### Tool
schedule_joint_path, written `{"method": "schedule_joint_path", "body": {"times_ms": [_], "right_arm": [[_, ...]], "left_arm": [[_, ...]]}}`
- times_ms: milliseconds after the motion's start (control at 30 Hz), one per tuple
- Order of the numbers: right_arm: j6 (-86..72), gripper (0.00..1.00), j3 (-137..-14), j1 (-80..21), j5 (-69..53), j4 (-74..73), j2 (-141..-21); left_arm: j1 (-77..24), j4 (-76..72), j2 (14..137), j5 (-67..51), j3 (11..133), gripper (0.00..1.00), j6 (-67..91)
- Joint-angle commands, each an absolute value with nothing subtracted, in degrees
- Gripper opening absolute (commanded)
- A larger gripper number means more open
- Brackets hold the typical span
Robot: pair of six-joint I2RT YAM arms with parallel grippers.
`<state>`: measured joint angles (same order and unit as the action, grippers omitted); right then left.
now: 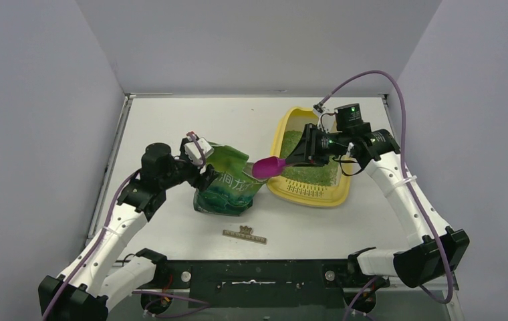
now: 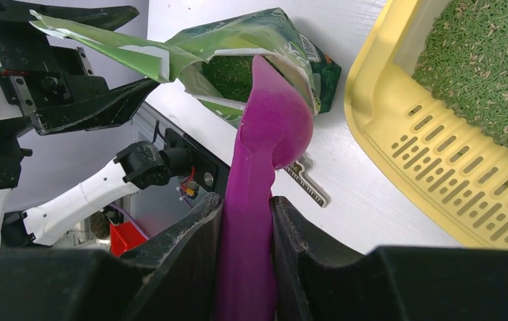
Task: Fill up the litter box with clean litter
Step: 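Scoop the cat litter from the cat litter bag.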
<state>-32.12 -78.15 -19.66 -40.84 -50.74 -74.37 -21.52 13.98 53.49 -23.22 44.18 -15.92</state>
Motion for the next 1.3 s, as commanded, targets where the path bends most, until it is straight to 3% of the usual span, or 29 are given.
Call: {"method": "schedule_joint_path", "body": {"times_ms": [0, 133, 200, 500, 667, 900, 933, 1133, 1267], "right_arm": [[-30.70, 0.00, -80.99, -20.17, -40.26, -50.75, -74.35], [-29.62, 0.00, -81.31, -20.16, -40.72, -51.16, -74.50], [-30.07, 0.00, -80.99, -20.38, -42.65, -50.49, -75.96], [-29.49, 0.00, -86.76, -26.13, -44.93, -48.51, -86.83], [-27.82, 0.00, -89.27, -28.93, -46.38, -50.65, -93.37], [-27.48, 0.00, -90.50, -34.42, -45.96, -51.10, -99.44], [-27.36, 0.00, -90.66, -35.33, -44.91, -51.48, -100.43], [-27.87, 0.00, -93.84, -36.98, -27.17, -58.31, -102.22], [-26.49, 0.00, -100.04, -38.03, -17.64, -65.19, -101.70]], "left_arm": [[-22.14, 13.13, 53.69, -24.74, 47.43, 0.70, -16.96], [-22.24, 13.41, 53.85, -25.06, 47.57, 0.78, -16.83], [-22.17, 13.03, 53.94, -26.37, 47.47, 0.92, -16.37], [-19.80, 13.92, 58.02, -43.31, 50.51, 0.92, -12.83], [-19.36, 16.98, 59.62, -46.04, 52.52, 0.69, -13.00], [-18.83, 16.90, 59.81, -46.12, 52.66, 0.49, -13.08], [-18.81, 17.26, 59.86, -46.35, 52.85, 0.41, -13.34], [-18.72, 21.86, 61.28, -46.25, 55.04, 0.04, -15.68], [-18.81, 21.81, 61.13, -45.77, 54.78, 0.00, -16.06]]}}
